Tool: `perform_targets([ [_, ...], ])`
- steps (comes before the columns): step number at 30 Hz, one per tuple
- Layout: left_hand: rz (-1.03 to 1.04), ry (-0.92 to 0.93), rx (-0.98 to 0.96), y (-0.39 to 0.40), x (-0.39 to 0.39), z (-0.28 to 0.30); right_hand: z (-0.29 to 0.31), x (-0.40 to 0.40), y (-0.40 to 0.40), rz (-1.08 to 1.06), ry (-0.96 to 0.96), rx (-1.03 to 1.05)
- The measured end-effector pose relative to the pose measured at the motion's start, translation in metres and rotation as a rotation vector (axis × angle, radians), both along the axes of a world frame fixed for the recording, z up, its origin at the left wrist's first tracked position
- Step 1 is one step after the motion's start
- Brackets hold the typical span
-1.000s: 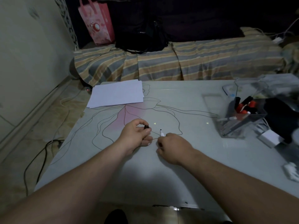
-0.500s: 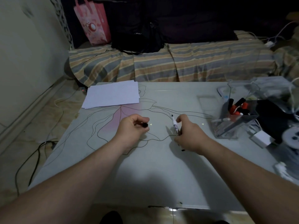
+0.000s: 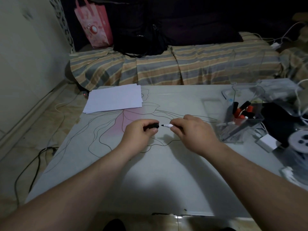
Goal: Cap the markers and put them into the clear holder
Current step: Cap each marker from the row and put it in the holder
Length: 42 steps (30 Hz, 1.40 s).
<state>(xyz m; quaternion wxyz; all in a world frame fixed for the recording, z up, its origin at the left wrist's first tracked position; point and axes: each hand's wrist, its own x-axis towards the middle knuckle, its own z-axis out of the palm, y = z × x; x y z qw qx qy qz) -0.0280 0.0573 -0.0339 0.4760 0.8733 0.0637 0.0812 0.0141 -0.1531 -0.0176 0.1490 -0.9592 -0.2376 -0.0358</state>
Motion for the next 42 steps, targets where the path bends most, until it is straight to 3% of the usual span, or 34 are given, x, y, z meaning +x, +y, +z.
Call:
perform_targets([
  [10,-0.193,-0.063,0.197,-0.024,0.002,0.009,0.003,-0.003,-0.006,0.017,-0.006,0.035],
  [16,-0.125,-0.107,-0.127,-0.045,0.002,0.013,0.014,-0.006,-0.014,0.024,0.060,0.258],
  [20,-0.042,-0.165,-0.506,-0.061,0.003,0.024,0.022,-0.010,-0.013,-0.025,0.025,0.294],
  [27,-0.089,0.002,-0.946,-0.074,0.000,0.035,0.030,-0.006,-0.020,0.043,0.116,0.406],
  [42,-0.325,-0.005,-0.756,-0.060,0.002,0.030,0.027,-0.008,-0.019,0.048,0.092,0.390],
])
